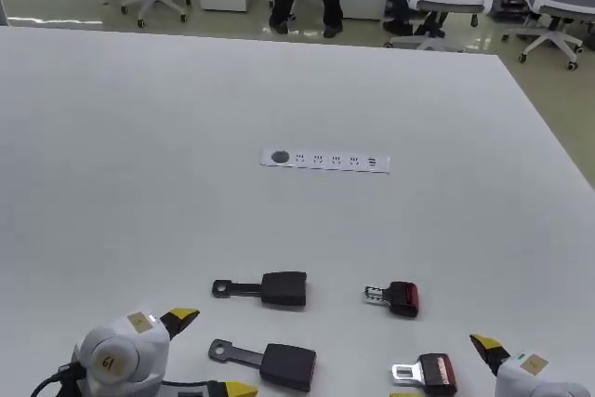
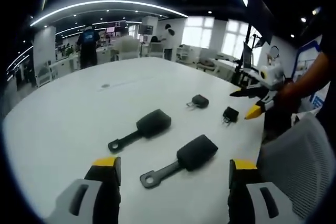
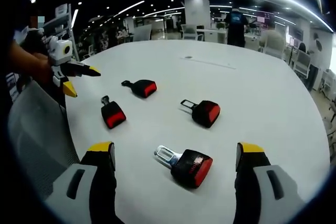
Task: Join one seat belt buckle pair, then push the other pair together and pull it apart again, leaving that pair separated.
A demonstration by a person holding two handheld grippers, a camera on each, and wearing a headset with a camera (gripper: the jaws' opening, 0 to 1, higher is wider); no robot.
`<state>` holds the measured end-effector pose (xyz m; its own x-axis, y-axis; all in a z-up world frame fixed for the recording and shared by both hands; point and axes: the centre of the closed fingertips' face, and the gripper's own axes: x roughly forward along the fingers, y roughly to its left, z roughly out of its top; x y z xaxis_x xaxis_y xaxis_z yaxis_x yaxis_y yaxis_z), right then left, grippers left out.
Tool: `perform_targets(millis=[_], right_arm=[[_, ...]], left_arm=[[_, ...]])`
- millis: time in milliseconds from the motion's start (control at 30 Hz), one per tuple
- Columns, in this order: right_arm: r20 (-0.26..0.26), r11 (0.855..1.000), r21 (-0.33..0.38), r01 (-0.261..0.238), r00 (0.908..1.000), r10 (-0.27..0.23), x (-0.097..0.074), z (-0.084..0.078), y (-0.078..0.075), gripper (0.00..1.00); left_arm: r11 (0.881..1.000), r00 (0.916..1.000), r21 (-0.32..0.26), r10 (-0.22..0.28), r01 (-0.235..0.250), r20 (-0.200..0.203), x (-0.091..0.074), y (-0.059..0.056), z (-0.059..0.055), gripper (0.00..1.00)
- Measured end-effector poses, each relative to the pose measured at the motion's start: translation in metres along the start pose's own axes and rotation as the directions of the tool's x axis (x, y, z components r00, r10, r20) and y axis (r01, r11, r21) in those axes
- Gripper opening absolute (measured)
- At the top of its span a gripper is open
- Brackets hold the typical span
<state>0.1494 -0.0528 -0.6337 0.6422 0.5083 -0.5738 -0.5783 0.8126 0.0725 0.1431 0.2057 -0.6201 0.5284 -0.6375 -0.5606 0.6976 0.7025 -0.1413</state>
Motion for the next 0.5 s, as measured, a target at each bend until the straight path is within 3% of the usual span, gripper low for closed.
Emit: perform_targets(millis=[200,267,367,500], right_arm=[[-0.045,0.997,-0.029,-0.072,0.9965,0.07,0.008,-0.006,0.001,0.95],[-0.069,0.993,-0.069,-0.097,0.9934,0.092,0.01,-0.009,0.0,0.93],[-0.104,0.985,-0.097,-0.143,0.9857,0.132,0.014,-0.013,0.002,0.9],[-0.144,0.968,-0.146,-0.206,0.9721,0.185,0.02,-0.02,0.002,0.88]], left_arm=[[0.998,0.9987,0.044,-0.047,0.048,-0.016,0.012,-0.002,0.002,0.81],[0.996,0.9975,0.055,-0.064,0.065,-0.028,0.015,-0.003,0.001,0.81],[0.988,0.9932,0.115,-0.098,0.104,-0.064,0.022,-0.005,-0.003,0.79],[0.979,0.9883,0.152,-0.123,0.136,-0.09,0.032,-0.011,0.003,0.76]])
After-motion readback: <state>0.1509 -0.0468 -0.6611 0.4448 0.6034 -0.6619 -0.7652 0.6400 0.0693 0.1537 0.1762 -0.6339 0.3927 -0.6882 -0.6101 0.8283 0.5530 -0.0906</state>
